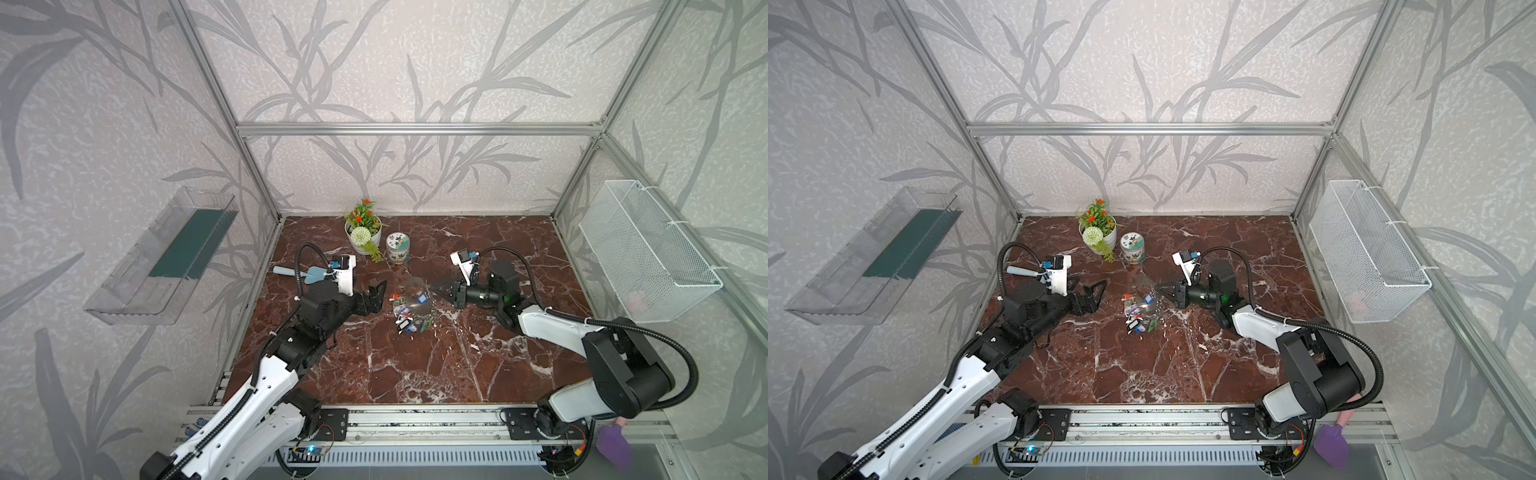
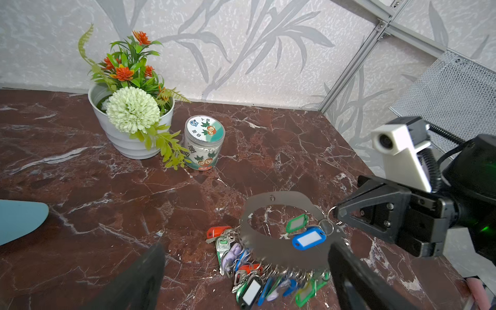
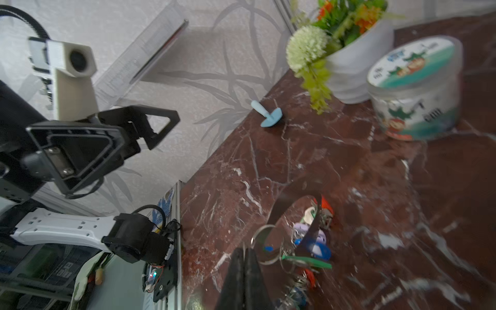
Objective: Put the keys on the keyring
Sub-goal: 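Lower the steel plate onto the table and open both grippers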
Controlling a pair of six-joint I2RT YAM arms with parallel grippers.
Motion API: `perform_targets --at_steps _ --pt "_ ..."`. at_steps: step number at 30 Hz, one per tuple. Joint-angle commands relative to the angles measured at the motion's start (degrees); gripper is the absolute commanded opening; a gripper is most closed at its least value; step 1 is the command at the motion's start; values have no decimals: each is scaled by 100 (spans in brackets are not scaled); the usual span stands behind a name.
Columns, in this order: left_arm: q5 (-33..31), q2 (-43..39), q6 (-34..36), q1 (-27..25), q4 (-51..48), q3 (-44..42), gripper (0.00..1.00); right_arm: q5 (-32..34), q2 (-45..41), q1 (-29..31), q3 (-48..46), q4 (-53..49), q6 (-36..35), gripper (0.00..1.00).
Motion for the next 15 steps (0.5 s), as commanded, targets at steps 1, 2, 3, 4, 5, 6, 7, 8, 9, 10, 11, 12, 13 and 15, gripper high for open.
perform_targets --at_steps 1,2,3,4,5,6,7,8,9,10,11,12,13,15 --pt "101 90 -214 34 226 -87 95 103 -93 -228 -441 600 -37 3" --pt "113 104 -238 29 263 -95 95 150 -73 -311 -543 705 19 4" --pt "97 128 -270 33 290 -103 95 235 -66 -383 -626 758 38 8" --pt "34 149 -316 29 312 -105 95 367 -83 -436 -673 753 21 11" --pt "-56 173 -361 40 342 -110 95 511 -104 -461 -687 730 5 13" --pt "-183 207 -417 42 360 -100 95 776 -144 -504 -676 609 -27 19" --pt "-336 240 -471 42 390 -89 95 1085 -211 -531 -643 466 -83 23" --pt "-494 273 -529 44 409 -87 95 1364 -266 -557 -587 153 -142 25" --pt "-682 303 -599 47 443 -87 96 1850 -364 -575 -470 -262 -221 31" --pt "-853 344 -659 59 464 -74 95 2292 -470 -586 -362 -627 -321 40" --pt "-997 379 -698 68 462 -62 95 2603 -573 -599 -298 -815 -375 46" --pt "-1166 418 -718 77 439 -38 96 2913 -700 -612 -217 -1053 -415 50" --pt "-1330 443 -689 73 426 -18 97 3110 -841 -638 -148 -1208 -451 51" --pt "-1798 447 -657 81 394 -11 99 3441 -1122 -650 -50 -1501 -540 59"
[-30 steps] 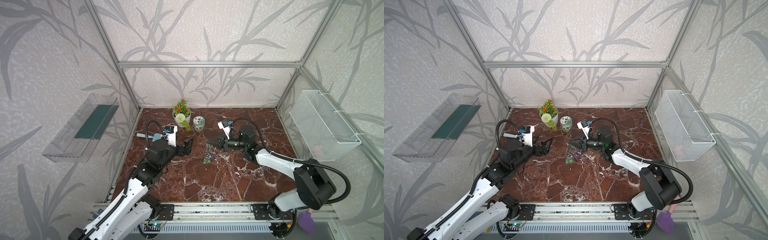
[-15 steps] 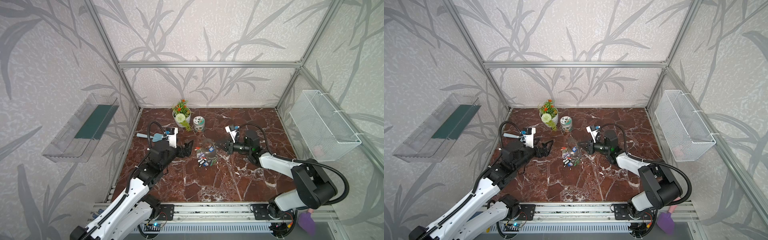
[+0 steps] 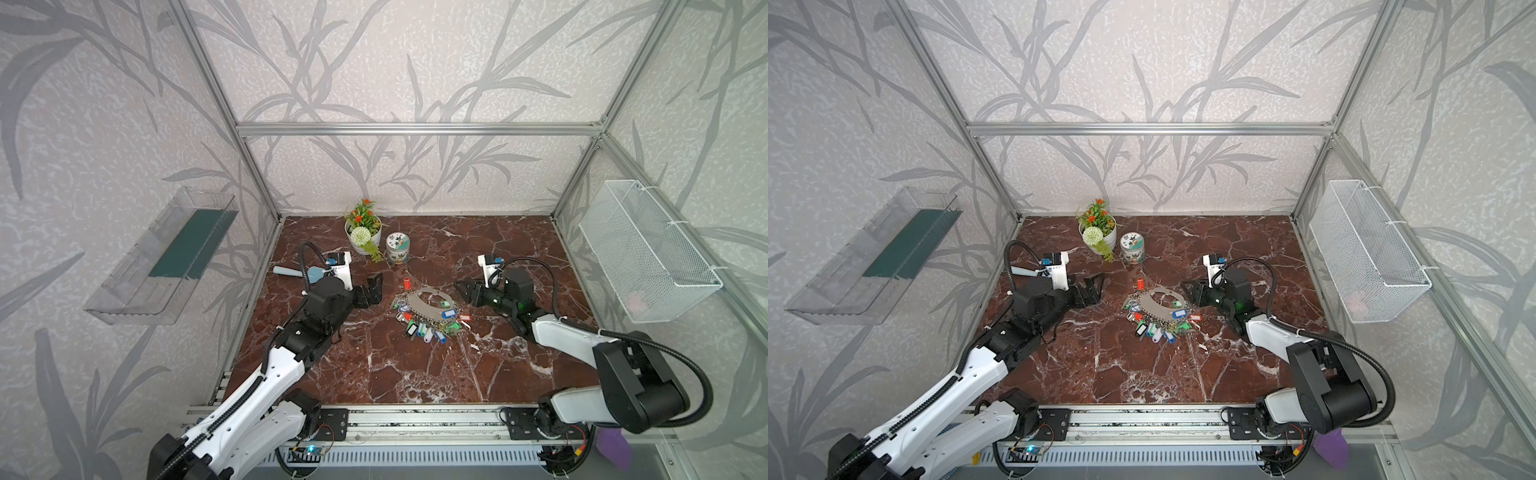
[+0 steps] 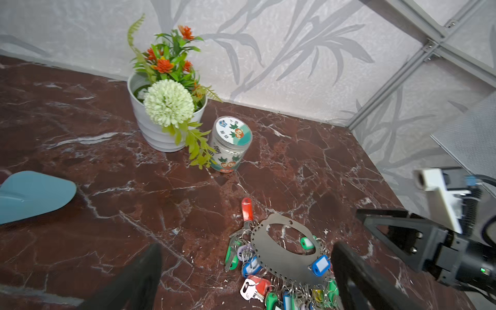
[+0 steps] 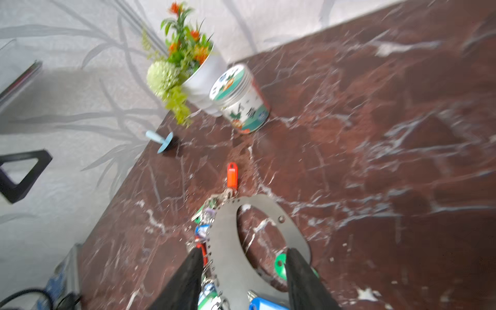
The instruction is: Put the keys on the keyring
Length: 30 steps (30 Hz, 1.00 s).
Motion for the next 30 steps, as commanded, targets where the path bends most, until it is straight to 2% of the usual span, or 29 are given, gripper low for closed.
perform_targets --at_steps 1,3,5,6,8,10,12,15,18,21,23,25,26,28,30 --pt "-1209 5 -173 43 94 1 99 1188 -543 -41 308 -773 -300 64" --pt "-1963 7 -267 49 59 -103 99 1557 -866 -44 319 -1055 -428 73" --pt "-2924 109 -185 56 -63 -168 99 1922 -1141 -44 330 -1318 -568 91" --pt "-3535 207 -67 51 -125 -183 99 2098 -1236 -42 364 -1318 -568 96" --pt "-4588 450 257 92 54 -294 99 2495 -1386 -83 426 -2013 -568 98" --pt "-5096 699 774 200 550 -410 99 2932 -1665 -114 377 -2194 -568 98" --pt "-5449 872 1094 319 910 -462 99 3536 -1944 -127 211 -2202 -973 99" --pt "-5381 1071 1322 750 1334 -678 99 4555 -2016 -266 -57 -2007 -1122 99" --pt "-4967 1361 1232 1203 1770 -974 99 5084 -1819 -423 -374 -1527 -1311 99" --pt "-4562 1996 1638 1481 2992 -1324 99 5361 -1440 -559 -620 -1146 -1253 99" --pt "-4308 2567 1985 1599 4122 -1579 99 5619 -1130 -600 -1001 -274 -1365 99" --pt "-3912 3086 2649 1670 5782 -1891 99 5464 -808 -719 -1366 709 -1476 99" --pt "-3728 3316 2774 1707 6353 -1990 99 5180 -618 -818 -1481 1142 -1587 99" --pt "-3232 3688 2679 1974 6595 -1973 99 4613 -163 -990 -1438 1751 -2001 99" --pt "-2716 3612 2690 2003 6291 -1941 99 4312 -113 -1040 -1209 1449 -2250 99"
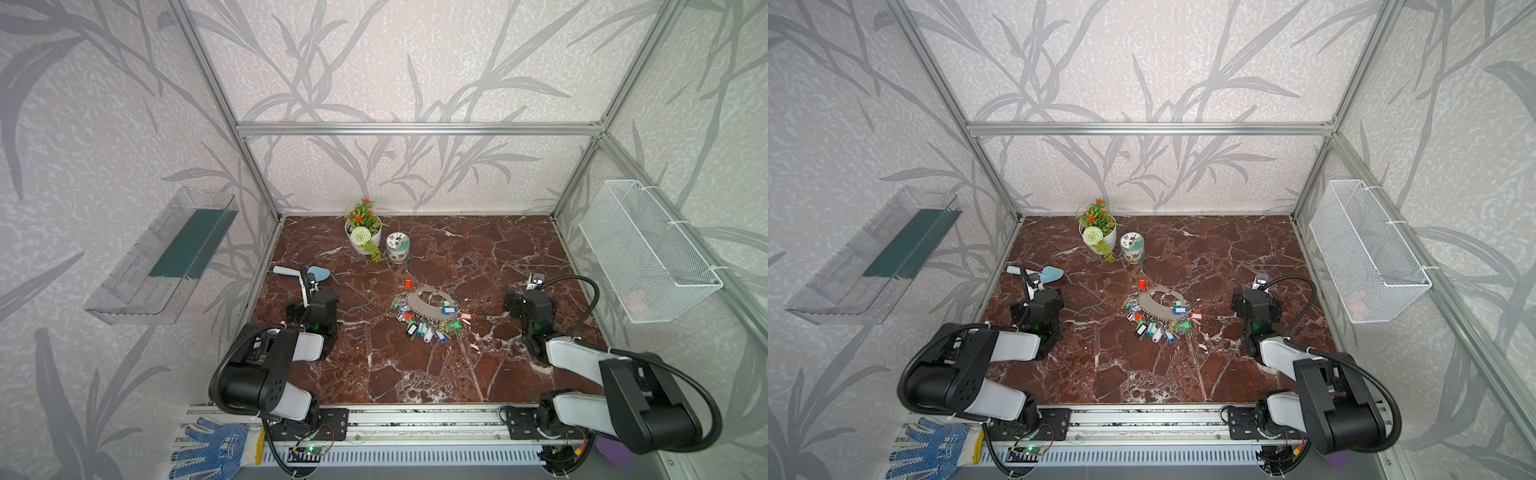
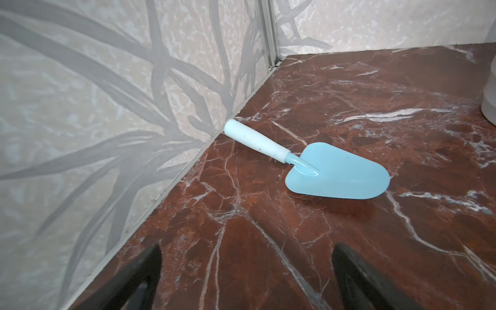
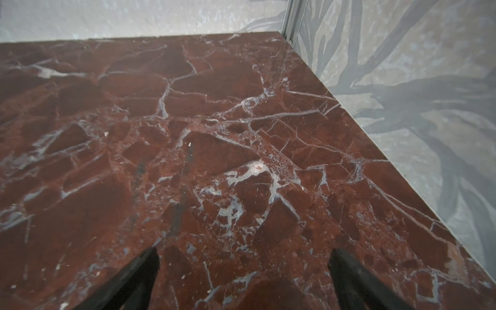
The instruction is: Put the keys on the keyring
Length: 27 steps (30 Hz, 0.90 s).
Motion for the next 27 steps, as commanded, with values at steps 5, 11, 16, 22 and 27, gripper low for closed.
perform_targets --at_steps 5,11,16,22,27 --pt "1597 421 226 433 1405 118 99 -1887 1007 -688 -215 3055 -530 99" --pt "1712 239 -1 551 422 454 99 -2880 1291 -758 277 2232 -794 99" --pt "1727 270 -12 588 496 435 99 -2966 1455 -740 270 2528 -822 99" --pt "1731 330 51 583 685 402 99 -3121 1476 -693 304 2513 -915 99" --pt "1733 316 37 583 653 410 99 -3166 1479 -602 489 2204 -1062 99"
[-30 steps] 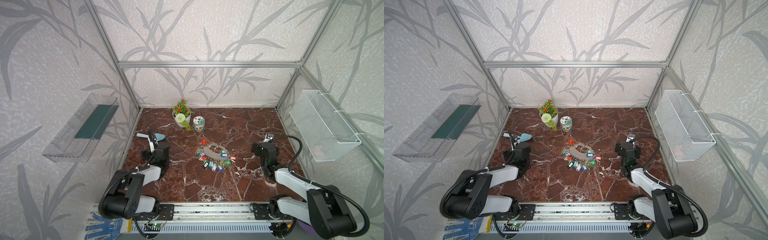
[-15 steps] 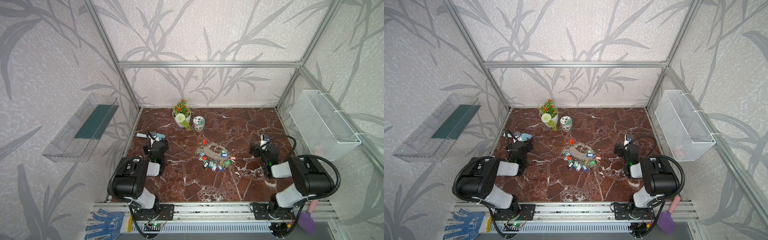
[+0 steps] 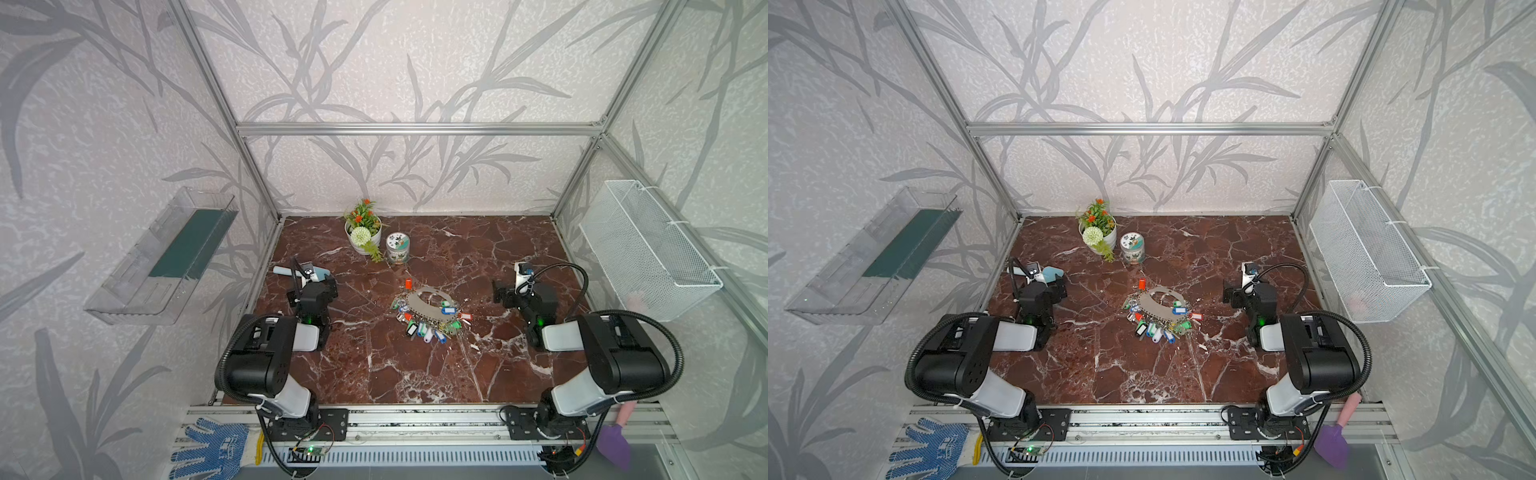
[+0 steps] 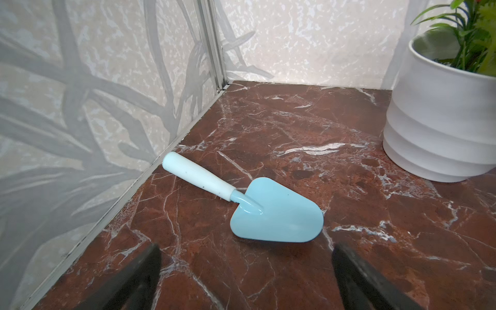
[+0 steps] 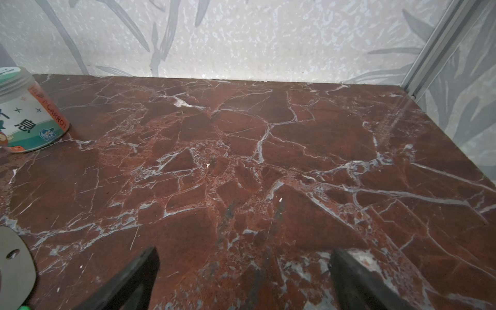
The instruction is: Put the keys on the keyring
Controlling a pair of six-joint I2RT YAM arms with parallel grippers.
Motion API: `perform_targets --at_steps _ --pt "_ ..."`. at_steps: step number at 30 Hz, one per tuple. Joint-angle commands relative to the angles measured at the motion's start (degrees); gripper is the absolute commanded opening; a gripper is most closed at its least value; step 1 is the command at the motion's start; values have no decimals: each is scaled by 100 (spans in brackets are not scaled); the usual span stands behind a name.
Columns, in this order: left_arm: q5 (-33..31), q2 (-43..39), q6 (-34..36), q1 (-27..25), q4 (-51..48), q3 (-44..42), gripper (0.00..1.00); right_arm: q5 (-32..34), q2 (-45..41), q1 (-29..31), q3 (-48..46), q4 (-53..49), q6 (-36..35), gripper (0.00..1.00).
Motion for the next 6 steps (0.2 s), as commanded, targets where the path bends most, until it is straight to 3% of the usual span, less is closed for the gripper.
perform_targets --at_steps 1,6 --pt "9 38 -20 35 125 37 99 154 -16 201 294 -351 -258 99" --pt "11 44 -21 37 127 32 99 107 17 208 214 -125 -261 99"
